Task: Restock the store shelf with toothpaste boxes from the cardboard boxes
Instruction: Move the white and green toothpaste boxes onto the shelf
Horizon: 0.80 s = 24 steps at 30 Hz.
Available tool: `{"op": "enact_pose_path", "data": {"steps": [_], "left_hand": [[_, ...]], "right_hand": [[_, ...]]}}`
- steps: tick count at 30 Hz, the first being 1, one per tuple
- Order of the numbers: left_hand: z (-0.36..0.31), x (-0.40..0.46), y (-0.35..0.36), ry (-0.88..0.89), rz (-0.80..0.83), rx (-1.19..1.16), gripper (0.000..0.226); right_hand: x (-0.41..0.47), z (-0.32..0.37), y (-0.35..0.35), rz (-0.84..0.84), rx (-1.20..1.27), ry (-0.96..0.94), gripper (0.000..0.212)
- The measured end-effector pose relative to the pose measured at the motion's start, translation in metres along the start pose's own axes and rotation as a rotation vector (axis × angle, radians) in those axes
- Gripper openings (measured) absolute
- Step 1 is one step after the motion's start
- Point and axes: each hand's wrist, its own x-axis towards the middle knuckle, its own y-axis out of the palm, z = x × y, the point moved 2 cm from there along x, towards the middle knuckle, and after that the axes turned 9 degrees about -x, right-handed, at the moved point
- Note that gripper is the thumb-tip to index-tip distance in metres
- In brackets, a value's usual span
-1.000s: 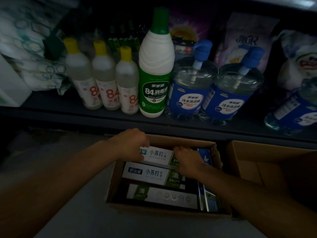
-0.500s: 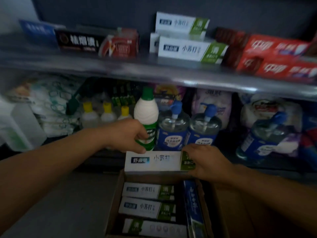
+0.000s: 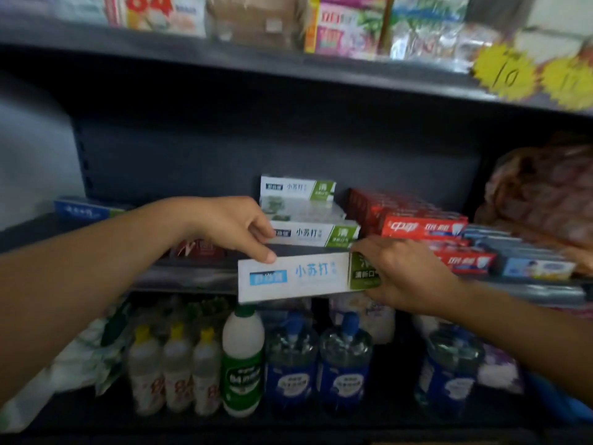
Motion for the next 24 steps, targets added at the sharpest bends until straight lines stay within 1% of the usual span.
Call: {"op": "enact_pose_path", "data": {"steps": [5, 8, 12, 17, 19, 21, 23, 24], "left_hand": [[-0.021, 0.014, -0.037, -0.022, -0.097, 0.012, 0.064], [-0.022, 0.028, -0.043, -0.039, -0.130, 0.025, 0.061], [-0.011, 0.046, -0.042, -0.098, -0.104, 0.035, 0.061], [0.003, 0.066, -0.032, -0.137, -0.042, -0.010, 0.042], [0.010, 0.075, -0.027, -0.133, -0.042, 0.006, 0.034], [0.017, 0.083, -0.024, -0.118, -0.103, 0.041, 0.029], [0.020, 0.090, -0.023, -0.095, -0.174, 0.123, 0.029], [0.022, 0.092, -0.021, -0.093, -0.201, 0.167, 0.031]], "right_hand": [[0.029, -0.027, -0.015, -0.141, -0.109, 0.062, 0.060], [0.041, -0.035, -0.007, -0.183, -0.100, 0.088, 0.056], [0.051, -0.038, 0.010, -0.222, -0.105, 0.115, 0.054], [0.057, -0.038, 0.031, -0.276, -0.102, 0.084, 0.056], [0.060, -0.038, 0.039, -0.270, -0.098, 0.070, 0.059], [0.065, -0.039, 0.046, -0.230, -0.072, 0.080, 0.063], [0.072, -0.041, 0.052, -0.178, -0.011, 0.091, 0.066], [0.076, -0.043, 0.053, -0.142, 0.035, 0.102, 0.064]]}}
